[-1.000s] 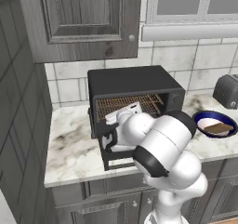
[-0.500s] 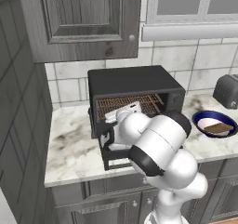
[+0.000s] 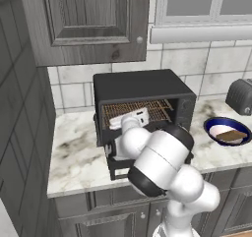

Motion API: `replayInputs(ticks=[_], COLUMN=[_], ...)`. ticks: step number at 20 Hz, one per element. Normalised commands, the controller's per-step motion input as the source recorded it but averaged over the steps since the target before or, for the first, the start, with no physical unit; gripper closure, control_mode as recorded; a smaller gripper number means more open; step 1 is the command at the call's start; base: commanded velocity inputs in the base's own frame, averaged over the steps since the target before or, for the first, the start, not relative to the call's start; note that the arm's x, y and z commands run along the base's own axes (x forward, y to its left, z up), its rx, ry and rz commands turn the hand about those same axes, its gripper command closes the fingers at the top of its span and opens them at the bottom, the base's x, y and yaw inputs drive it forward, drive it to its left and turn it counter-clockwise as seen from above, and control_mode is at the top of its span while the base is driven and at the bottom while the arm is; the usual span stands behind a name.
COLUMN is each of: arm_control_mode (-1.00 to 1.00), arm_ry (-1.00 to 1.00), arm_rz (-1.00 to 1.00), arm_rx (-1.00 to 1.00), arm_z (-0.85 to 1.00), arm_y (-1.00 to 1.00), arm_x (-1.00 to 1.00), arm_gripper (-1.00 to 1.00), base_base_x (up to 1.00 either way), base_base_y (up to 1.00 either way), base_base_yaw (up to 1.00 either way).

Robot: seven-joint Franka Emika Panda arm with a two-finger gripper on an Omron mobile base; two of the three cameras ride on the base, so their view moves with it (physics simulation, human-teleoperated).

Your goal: Pick up the heated bread from the toaster oven and place it in the bowl. Then move the bread bowl to the dining counter.

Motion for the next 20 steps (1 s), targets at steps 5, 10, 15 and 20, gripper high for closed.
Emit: replayInputs(ticks=[5,10,15,20], arm_control_mode=[-1.00,-1.00,-1.00,-1.00], arm_ry=[-0.13,-0.03,0.00,-0.02], arm_rz=[0.00,0.00,0.00,0.00], arm_rx=[0.00,-0.05,-0.09,0.00], arm_z=[0.04,-0.11,-0.26,0.00], arm_y=[0.00,0.05,0.07,0.02], arm_x=[0.00,0.04,0.00,0.09], arm_gripper=[-1.00,-1.00,-1.00,-1.00], base_base_x=[0.00,0.00,0.00,0.00], base_base_y=[0.00,0.00,0.00,0.00], base_base_yaw=[0.00,0.00,0.00,0.00])
